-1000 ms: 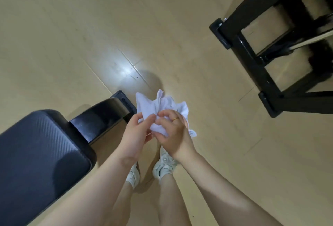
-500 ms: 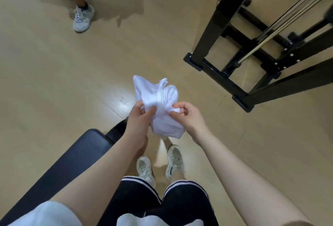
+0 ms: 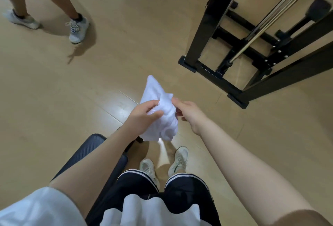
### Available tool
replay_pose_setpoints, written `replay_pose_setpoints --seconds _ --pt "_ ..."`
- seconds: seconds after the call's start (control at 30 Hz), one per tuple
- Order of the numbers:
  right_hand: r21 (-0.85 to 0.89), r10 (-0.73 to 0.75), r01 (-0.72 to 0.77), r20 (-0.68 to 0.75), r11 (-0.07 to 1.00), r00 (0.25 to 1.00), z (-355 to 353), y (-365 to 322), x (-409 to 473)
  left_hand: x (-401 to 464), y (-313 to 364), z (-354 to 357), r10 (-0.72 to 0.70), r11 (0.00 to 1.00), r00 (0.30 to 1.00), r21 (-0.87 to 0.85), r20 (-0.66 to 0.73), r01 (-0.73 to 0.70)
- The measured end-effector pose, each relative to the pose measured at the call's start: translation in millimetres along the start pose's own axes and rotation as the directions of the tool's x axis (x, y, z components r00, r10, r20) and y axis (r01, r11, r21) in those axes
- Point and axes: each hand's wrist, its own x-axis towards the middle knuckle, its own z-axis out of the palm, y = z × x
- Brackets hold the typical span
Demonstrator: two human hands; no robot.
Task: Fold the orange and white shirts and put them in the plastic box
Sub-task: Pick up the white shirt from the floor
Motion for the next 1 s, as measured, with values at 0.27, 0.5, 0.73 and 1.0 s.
replay_pose_setpoints --seconds 0.27,0.5,0.73,1.0 --pt "0.125 -0.211 0.244 -0.230 0.962 0.950 11 -14 25 9 -1 -25 -0.024 0.968 0.995 0.245 -0.096 0.047" --pt "-0.204 -0.582 0.576 0.035 0.792 0.813 -8 -60 23 31 32 5 -0.002 0.996 0.981 -0.089 -0.192 -0.015" --pt "-0.543 -0.530 0.772 0.570 0.330 0.628 -75 -59 52 69 60 32 0.373 0.921 0.890 0.223 -0.261 -0.320" --pt "-0.541 -0.581 0.786 0.550 0.298 0.599 -151 -56 84 108 55 63 0.316 0.803 0.947 0.515 0.060 -0.300"
